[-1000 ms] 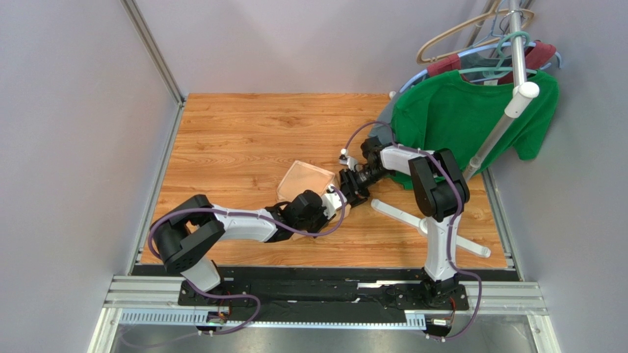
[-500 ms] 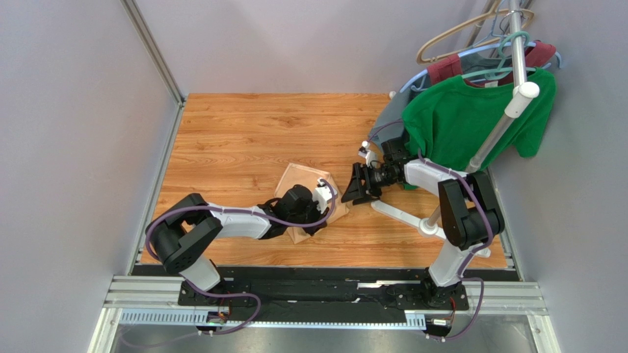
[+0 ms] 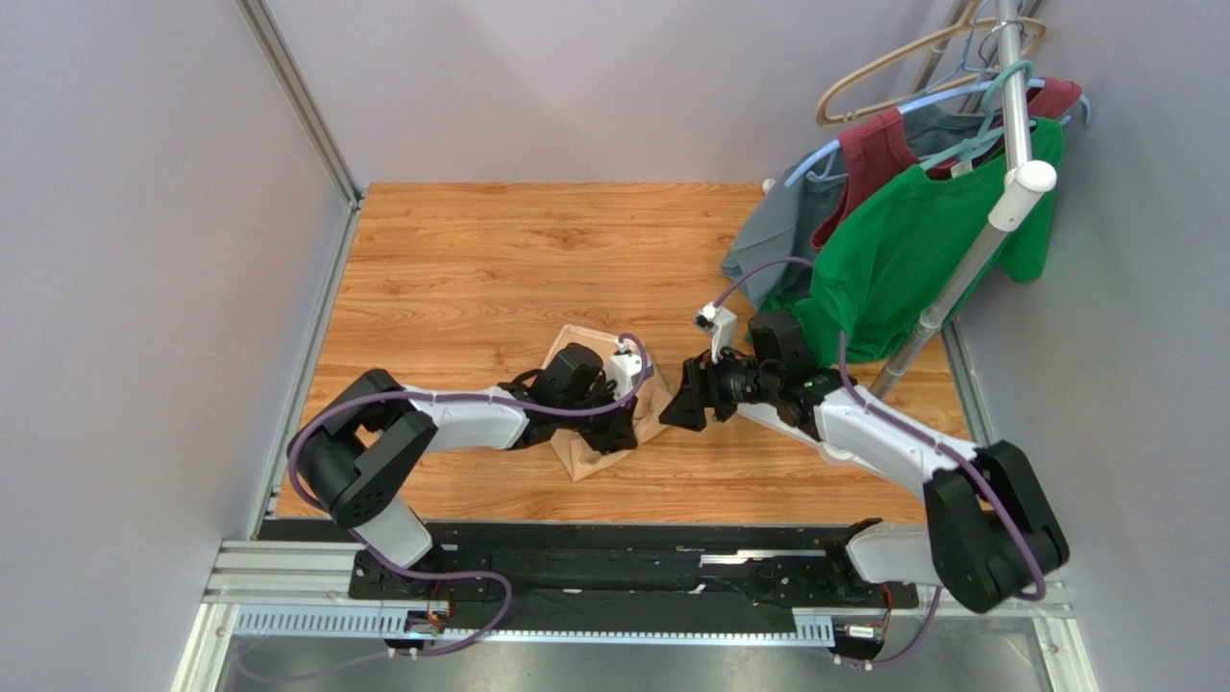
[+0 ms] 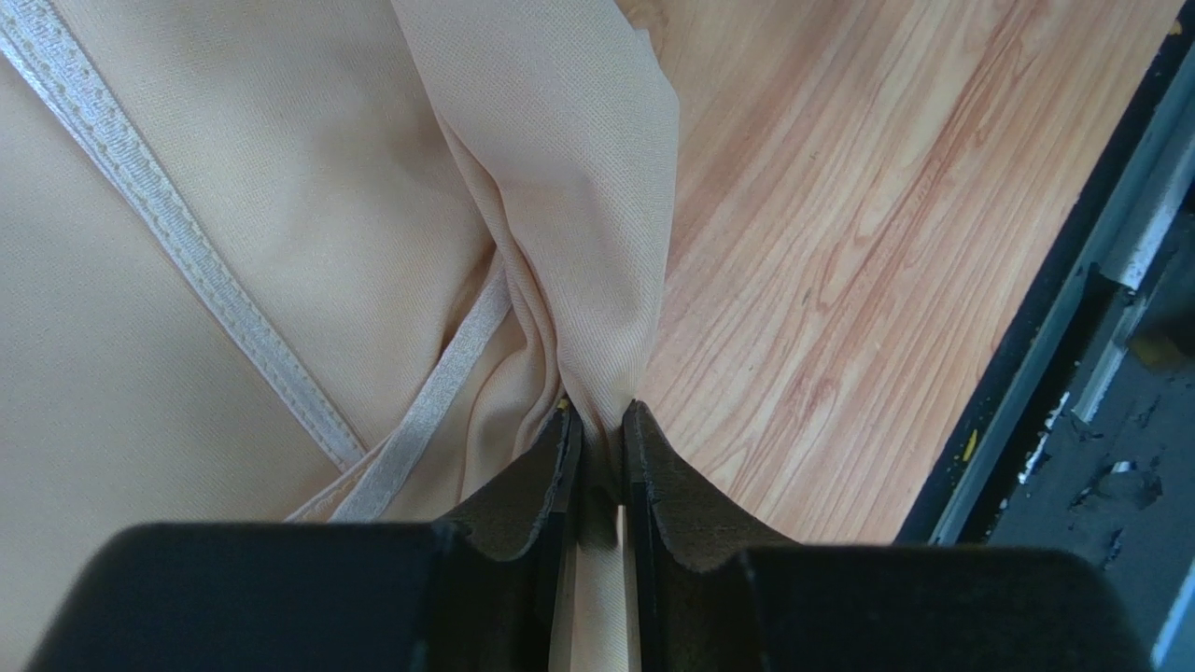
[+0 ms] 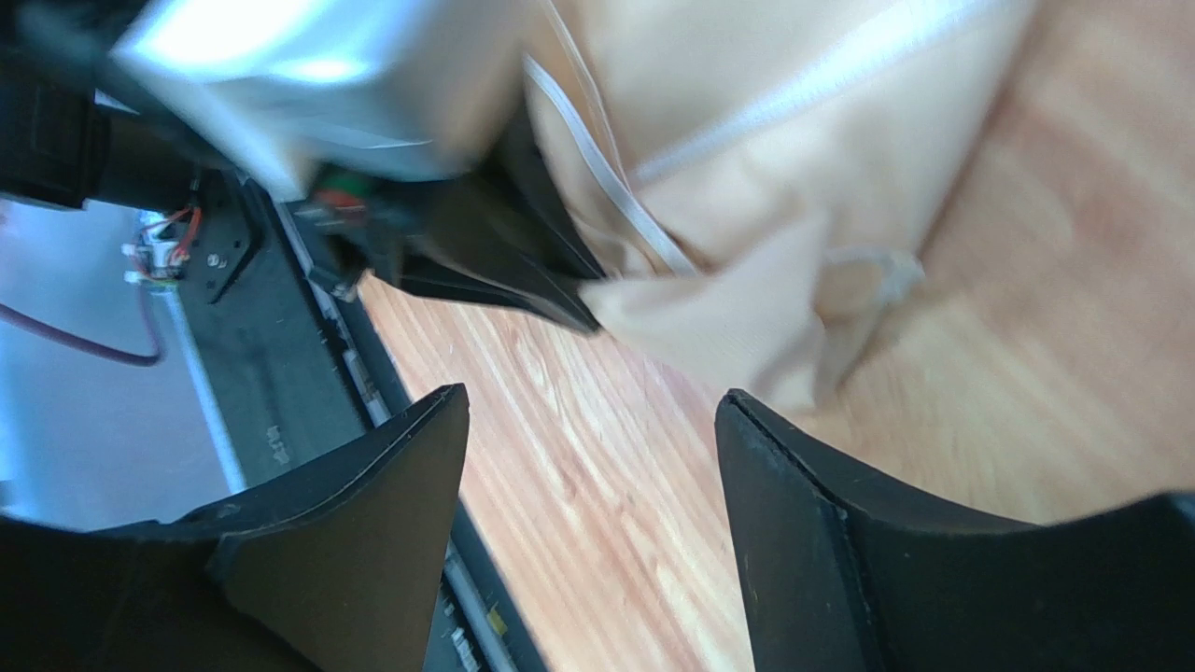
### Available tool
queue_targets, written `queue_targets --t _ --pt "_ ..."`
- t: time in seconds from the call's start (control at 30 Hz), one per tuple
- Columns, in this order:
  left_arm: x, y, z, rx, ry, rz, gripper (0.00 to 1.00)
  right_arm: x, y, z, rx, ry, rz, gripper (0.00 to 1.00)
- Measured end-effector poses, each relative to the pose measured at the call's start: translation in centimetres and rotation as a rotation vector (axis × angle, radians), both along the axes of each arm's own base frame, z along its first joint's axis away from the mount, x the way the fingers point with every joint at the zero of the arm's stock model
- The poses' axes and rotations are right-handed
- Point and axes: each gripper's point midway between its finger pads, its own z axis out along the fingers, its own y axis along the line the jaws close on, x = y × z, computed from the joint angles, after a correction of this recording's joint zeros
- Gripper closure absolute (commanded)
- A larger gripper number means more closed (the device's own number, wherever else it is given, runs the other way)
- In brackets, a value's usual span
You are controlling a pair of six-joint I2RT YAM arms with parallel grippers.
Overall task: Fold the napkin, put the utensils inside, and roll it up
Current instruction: Roll the napkin with the utensil
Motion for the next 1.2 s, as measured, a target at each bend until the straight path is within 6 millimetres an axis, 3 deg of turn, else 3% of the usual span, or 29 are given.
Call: queue_targets --t 0.17,0.3,0.63,0.9,1.2 --pt "0.2 0.2 0.0 -0.021 0.080 0.000 0.81 -1.8 1.6 2.6 0.022 -0.317 0.071 0.26" --pt "0.0 0.8 0.0 -0.037 0.150 -0.004 0.81 -2.6 2.5 3.2 -0.005 -0.479 0.136 0.25" --pt "-0.3 1.9 0.0 -0.066 0.322 -0.017 0.81 -5.8 6.1 -1.3 -0.221 -0.596 0.360 0.23" --pt "-1.2 2.6 -0.1 -0.058 0.399 -0.018 0.82 -3.3 6.4 -2.9 -0.395 -0.721 0.371 0.22" --pt "-1.5 2.7 -0.1 -0.044 0.437 -0.022 0.84 -3.0 7.4 -4.3 -0.475 -0.783 0.451 0.22"
